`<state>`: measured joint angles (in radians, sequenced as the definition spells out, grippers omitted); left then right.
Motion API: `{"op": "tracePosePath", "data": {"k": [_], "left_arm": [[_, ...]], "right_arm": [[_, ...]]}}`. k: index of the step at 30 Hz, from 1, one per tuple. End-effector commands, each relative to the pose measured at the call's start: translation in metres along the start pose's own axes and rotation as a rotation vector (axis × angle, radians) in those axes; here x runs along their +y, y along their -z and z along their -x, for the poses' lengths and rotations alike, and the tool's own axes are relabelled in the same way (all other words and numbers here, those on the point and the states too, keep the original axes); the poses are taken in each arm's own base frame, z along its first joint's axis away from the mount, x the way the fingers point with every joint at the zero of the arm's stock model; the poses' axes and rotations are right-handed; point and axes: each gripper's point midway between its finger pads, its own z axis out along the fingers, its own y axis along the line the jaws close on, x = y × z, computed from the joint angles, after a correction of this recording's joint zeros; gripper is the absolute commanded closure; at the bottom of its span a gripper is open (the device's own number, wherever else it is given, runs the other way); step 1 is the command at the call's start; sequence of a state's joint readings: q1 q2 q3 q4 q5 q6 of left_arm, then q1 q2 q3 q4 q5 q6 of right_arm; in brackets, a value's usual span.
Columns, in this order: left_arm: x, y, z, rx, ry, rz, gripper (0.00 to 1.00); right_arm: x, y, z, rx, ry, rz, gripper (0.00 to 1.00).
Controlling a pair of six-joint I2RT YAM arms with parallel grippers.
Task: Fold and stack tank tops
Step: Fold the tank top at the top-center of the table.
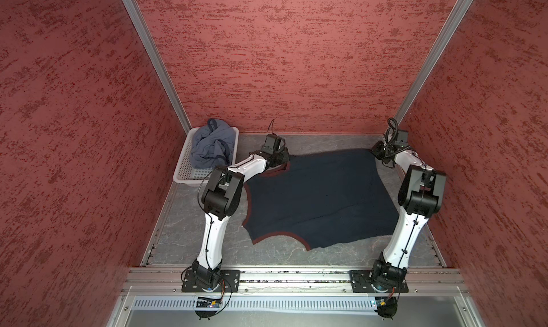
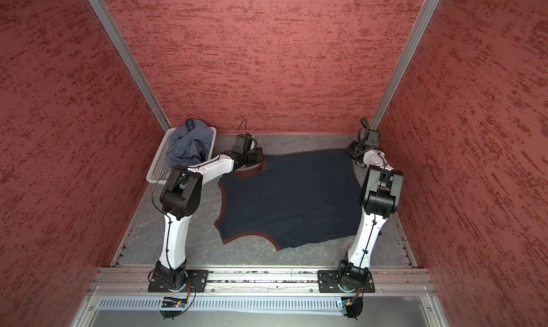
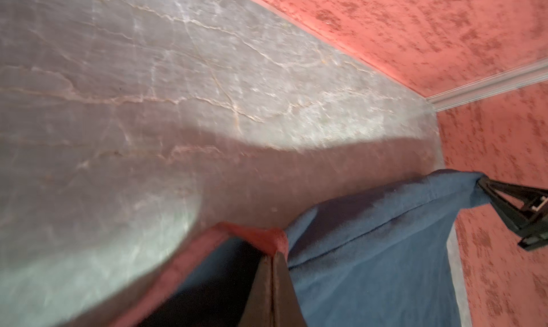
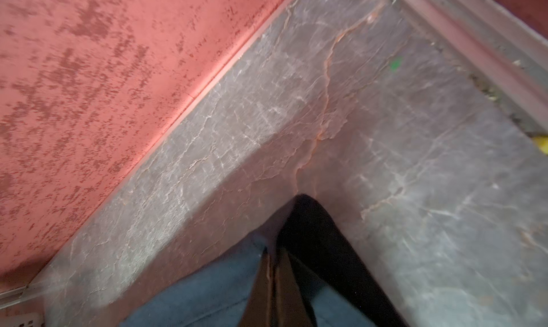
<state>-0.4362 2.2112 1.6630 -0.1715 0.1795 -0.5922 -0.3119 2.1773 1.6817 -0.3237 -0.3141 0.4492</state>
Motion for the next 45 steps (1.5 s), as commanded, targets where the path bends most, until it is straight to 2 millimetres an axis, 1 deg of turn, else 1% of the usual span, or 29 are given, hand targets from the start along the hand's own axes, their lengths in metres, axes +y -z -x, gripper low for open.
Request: {"op": "tracePosePath", "data": {"k": [1,4,7,12,17,19,22,26,28,30,33,39,43,45], "left_arm": [[0.008,-0.01,-0.008,0.053,-0.011,0.017,0.99],[0.006,-0.018,-0.008,0.065,-0.022,0.016,0.99],[0.004,-0.024,-0.008,0.076,-0.032,0.011,0.98],[0.009,-0.032,-0.008,0.085,-0.03,0.019,0.98],[0.01,-0.037,-0.008,0.09,-0.029,0.016,0.98],[0.01,-0.038,-0.007,0.089,-0.029,0.014,0.98],[0.009,-0.037,-0.006,0.085,-0.026,0.008,0.98],[-0.001,-0.026,-0.001,0.068,-0.026,-0.015,0.98],[-0.008,-0.013,0.004,0.043,-0.029,-0.036,0.98],[-0.014,-0.002,0.004,0.024,-0.032,-0.053,0.98],[-0.024,0.013,-0.002,0.013,-0.042,-0.076,0.98],[-0.034,0.036,-0.038,0.024,-0.069,-0.086,0.98],[-0.037,0.051,-0.065,0.041,-0.084,-0.087,0.98],[-0.034,0.056,-0.08,0.057,-0.091,-0.077,0.99]], "right_arm": [[0.001,-0.008,0.004,0.008,-0.002,0.008,0.91],[0.002,-0.015,0.004,0.017,0.011,0.018,0.86],[0.002,-0.023,0.004,0.031,0.027,0.031,0.78],[-0.001,-0.034,0.003,0.054,0.057,0.038,0.76],[-0.001,-0.041,0.005,0.059,0.068,0.048,0.77],[-0.001,-0.045,0.005,0.066,0.07,0.052,0.81],[-0.001,-0.048,0.006,0.068,0.071,0.049,0.9],[0.004,-0.039,0.012,0.054,0.082,0.056,0.94],[0.01,-0.029,0.017,0.038,0.095,0.063,0.95],[0.012,-0.019,0.024,0.012,0.099,0.055,0.95],[0.009,-0.005,0.027,-0.011,0.084,0.06,0.95],[-0.004,0.01,0.012,-0.025,0.055,0.046,0.95],[-0.014,0.03,0.007,-0.065,0.02,0.035,0.95],[-0.019,0.04,0.006,-0.082,0.009,0.028,0.95]]}}
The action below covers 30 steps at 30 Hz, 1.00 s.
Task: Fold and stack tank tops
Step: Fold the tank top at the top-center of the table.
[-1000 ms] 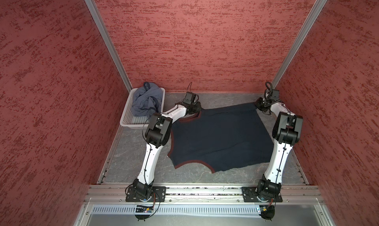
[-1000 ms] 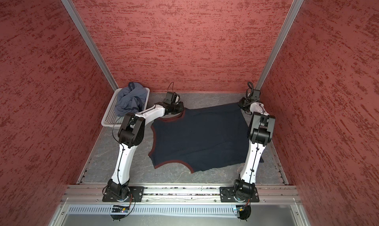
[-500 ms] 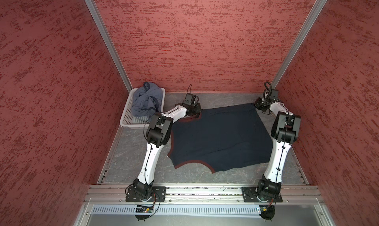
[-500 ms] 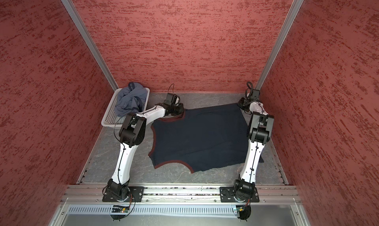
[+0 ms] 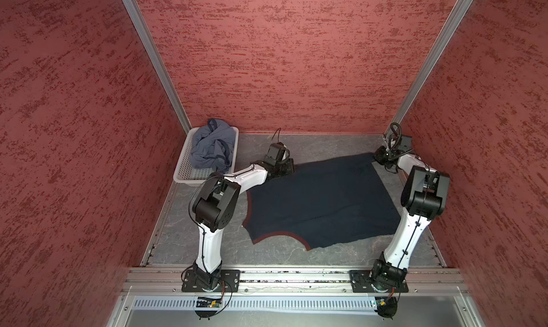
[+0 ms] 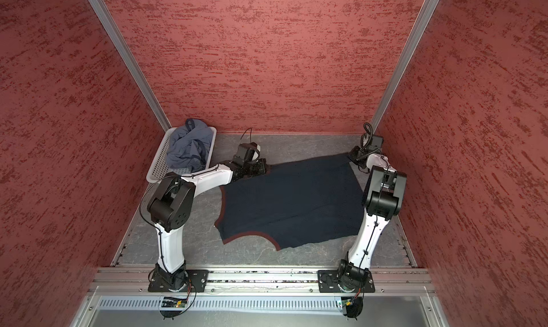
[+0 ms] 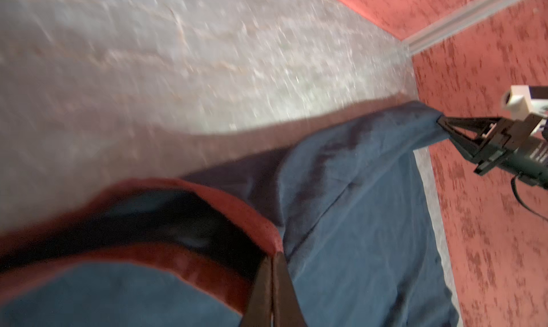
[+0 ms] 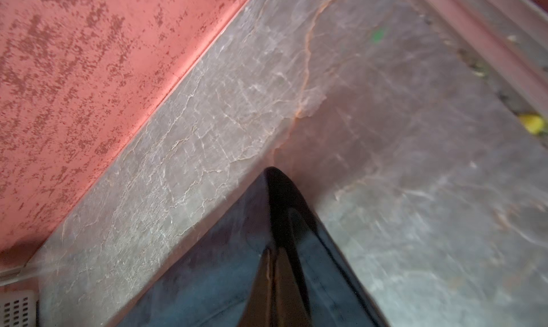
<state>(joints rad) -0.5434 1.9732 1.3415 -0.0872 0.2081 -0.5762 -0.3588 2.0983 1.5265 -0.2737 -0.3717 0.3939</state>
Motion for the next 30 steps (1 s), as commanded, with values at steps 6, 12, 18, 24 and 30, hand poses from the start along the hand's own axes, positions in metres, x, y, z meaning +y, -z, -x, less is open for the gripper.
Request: {"op": "tracePosePath", "data": {"k": [6,12,18,24,30], "left_arm": [[0.012,0.011,-0.047,0.032,0.023,0.025,0.98],[0.021,0.01,-0.07,0.068,0.043,0.033,0.98],[0.013,0.006,-0.088,0.11,0.023,0.029,0.96],[0.009,0.009,-0.089,0.109,0.027,0.02,0.95],[0.002,0.017,-0.088,0.094,0.009,0.021,0.95]], "right_arm": [[-0.019,0.041,0.002,-0.111,-0.06,-0.058,0.95],[-0.037,0.035,-0.023,-0.087,-0.11,-0.089,0.95],[-0.064,0.027,-0.036,-0.063,-0.158,-0.193,0.95],[-0.073,0.031,-0.033,-0.08,-0.179,-0.236,0.95],[-0.075,0.031,-0.039,-0.073,-0.196,-0.236,0.94]]}}
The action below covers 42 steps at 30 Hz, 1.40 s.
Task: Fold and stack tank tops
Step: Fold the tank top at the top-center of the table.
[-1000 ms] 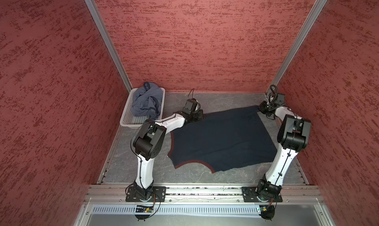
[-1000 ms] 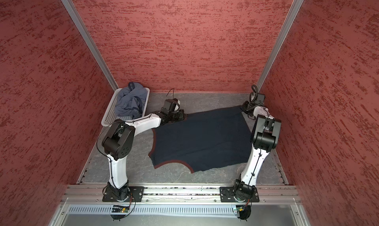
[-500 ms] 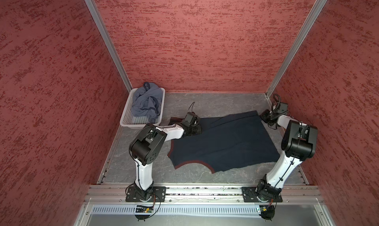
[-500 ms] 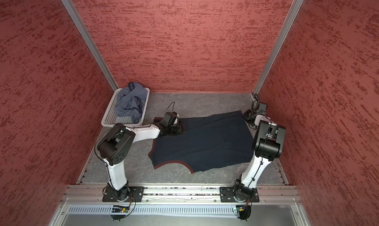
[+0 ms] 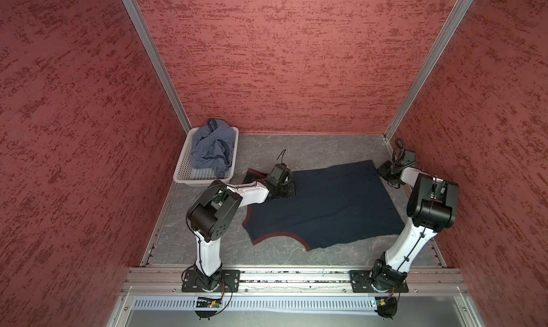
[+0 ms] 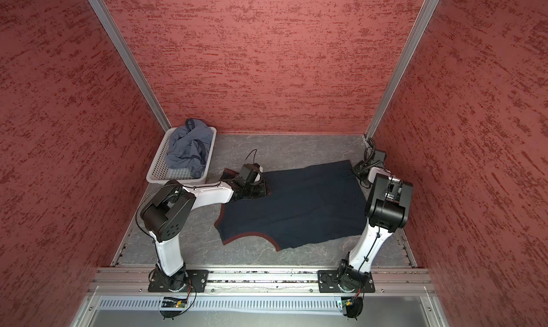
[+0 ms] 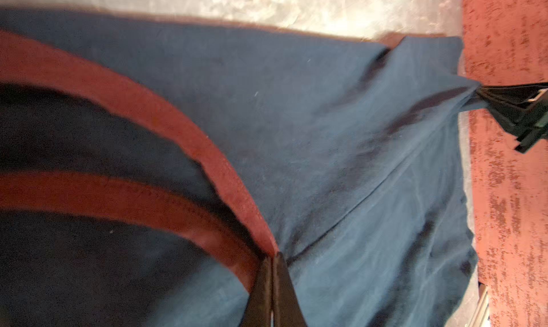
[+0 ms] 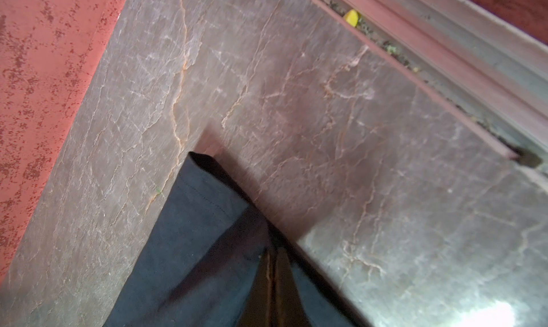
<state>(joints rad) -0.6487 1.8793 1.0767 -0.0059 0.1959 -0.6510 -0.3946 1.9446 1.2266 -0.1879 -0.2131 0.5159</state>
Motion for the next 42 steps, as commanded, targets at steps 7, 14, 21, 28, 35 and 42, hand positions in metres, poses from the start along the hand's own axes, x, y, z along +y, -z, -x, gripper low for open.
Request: {"op": "tracePosePath", "data": {"k": [7,14,21,28,35,42], "left_arm": [[-0.003,0.004,-0.017,0.007,-0.011,0.015,0.94],[0.006,0.003,-0.018,0.006,0.011,0.039,0.92],[-0.007,0.029,0.001,-0.057,-0.036,0.048,0.62],[-0.012,0.053,0.025,-0.119,-0.06,0.113,0.45],[-0.041,0.021,0.035,-0.035,-0.082,0.042,0.44],[-0.031,-0.022,0.025,0.062,-0.056,0.074,0.44]], "right_arm": [[-0.029,-0.006,-0.007,-0.006,-0.067,-0.097,0.93],[-0.032,-0.006,-0.009,-0.002,-0.082,-0.11,0.67],[-0.022,0.025,0.009,-0.087,-0.068,-0.105,0.46],[-0.005,0.059,0.019,-0.161,-0.058,-0.071,0.3],[0.068,0.03,-0.015,-0.013,0.081,0.129,0.27],[0.068,-0.007,-0.051,0.124,0.078,0.113,0.26]]}}
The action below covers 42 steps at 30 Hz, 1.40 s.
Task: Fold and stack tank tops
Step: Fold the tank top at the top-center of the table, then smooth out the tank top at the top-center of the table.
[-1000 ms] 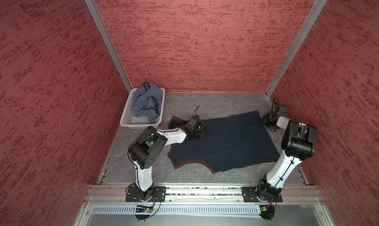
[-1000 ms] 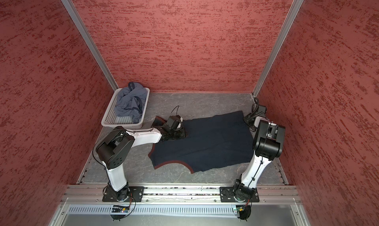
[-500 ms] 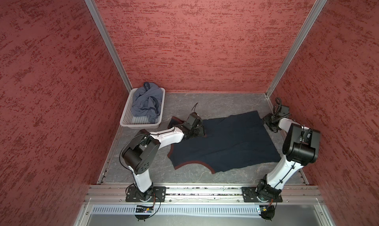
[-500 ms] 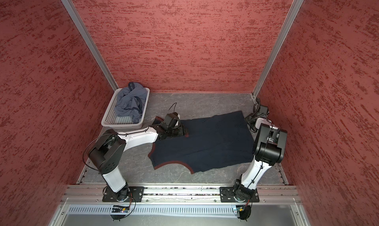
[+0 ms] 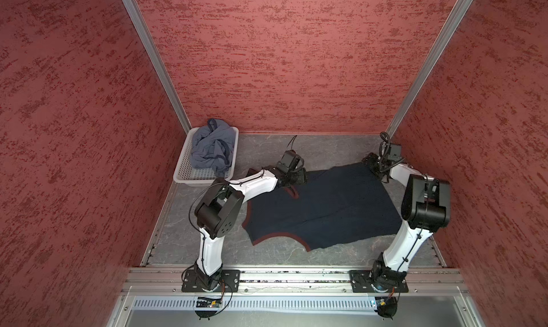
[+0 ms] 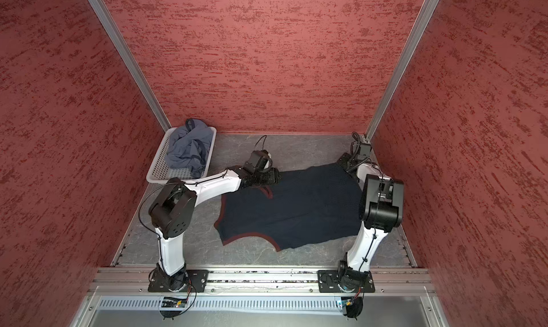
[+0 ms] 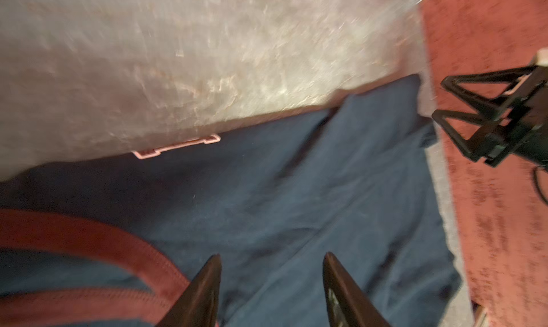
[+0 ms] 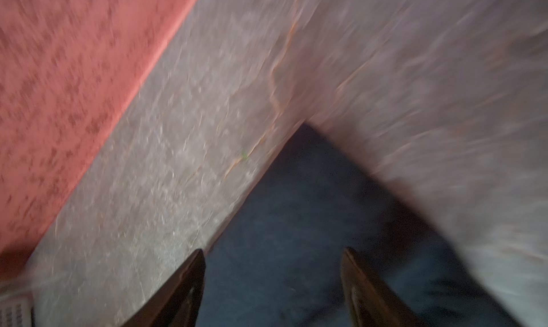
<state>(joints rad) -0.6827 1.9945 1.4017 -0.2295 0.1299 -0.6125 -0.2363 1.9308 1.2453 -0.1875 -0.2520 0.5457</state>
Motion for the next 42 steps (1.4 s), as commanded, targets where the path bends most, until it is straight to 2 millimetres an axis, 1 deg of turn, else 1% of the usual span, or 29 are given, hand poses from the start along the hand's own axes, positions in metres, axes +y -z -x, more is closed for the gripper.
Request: {"op": "tracePosePath", "data": {"k": [1,3,6,9,11,13,15,17,19,22,23,26,29,30,33,36,42], "left_arm": [[0.012,-0.015,-0.02,0.091,0.009,0.035,0.44],[0.016,-0.02,-0.026,0.114,0.018,0.044,0.44],[0.016,-0.023,-0.038,0.137,0.017,0.044,0.43],[0.013,-0.021,-0.049,0.154,0.008,0.043,0.4],[0.011,-0.015,-0.052,0.159,0.007,0.045,0.4],[0.012,-0.003,-0.044,0.133,0.016,0.058,0.38],[0.023,0.014,-0.029,0.093,0.044,0.105,0.35],[0.04,0.03,-0.01,0.049,0.096,0.156,0.31],[0.068,0.042,0.011,0.015,0.169,0.237,0.29],[0.103,0.05,0.034,-0.008,0.25,0.308,0.29],[0.115,0.05,0.04,-0.011,0.272,0.34,0.29],[0.142,0.05,0.058,-0.016,0.303,0.424,0.29],[0.164,0.049,0.073,-0.024,0.306,0.51,0.29],[0.169,0.049,0.08,-0.035,0.304,0.525,0.29],[0.184,0.048,0.088,-0.036,0.312,0.575,0.29],[0.198,0.044,0.089,-0.021,0.322,0.605,0.29],[0.212,0.035,0.088,-0.001,0.308,0.647,0.34]], "right_arm": [[-0.01,-0.007,-0.012,0.061,-0.031,-0.015,0.26],[-0.021,-0.011,-0.018,0.076,-0.053,-0.055,0.26],[-0.046,-0.013,-0.024,0.08,-0.108,-0.134,0.26],[-0.075,-0.011,-0.027,0.074,-0.18,-0.186,0.27],[-0.091,-0.01,-0.027,0.072,-0.217,-0.212,0.28],[-0.1,-0.006,-0.023,0.056,-0.234,-0.229,0.28],[-0.106,-0.004,-0.019,0.046,-0.24,-0.245,0.28],[-0.104,-0.003,-0.016,0.039,-0.231,-0.232,0.28],[-0.098,-0.004,-0.015,0.039,-0.229,-0.202,0.28],[-0.097,-0.004,-0.016,0.041,-0.228,-0.192,0.27],[-0.097,-0.004,-0.016,0.036,-0.227,-0.191,0.27],[-0.097,-0.003,-0.017,0.029,-0.227,-0.186,0.27],[-0.097,-0.004,-0.017,0.032,-0.227,-0.182,0.27],[-0.097,-0.004,-0.017,0.03,-0.227,-0.181,0.27],[-0.098,-0.005,-0.018,0.033,-0.226,-0.184,0.27],[-0.099,-0.006,-0.017,0.031,-0.225,-0.187,0.27],[-0.098,-0.007,-0.017,0.03,-0.225,-0.184,0.28]]}}
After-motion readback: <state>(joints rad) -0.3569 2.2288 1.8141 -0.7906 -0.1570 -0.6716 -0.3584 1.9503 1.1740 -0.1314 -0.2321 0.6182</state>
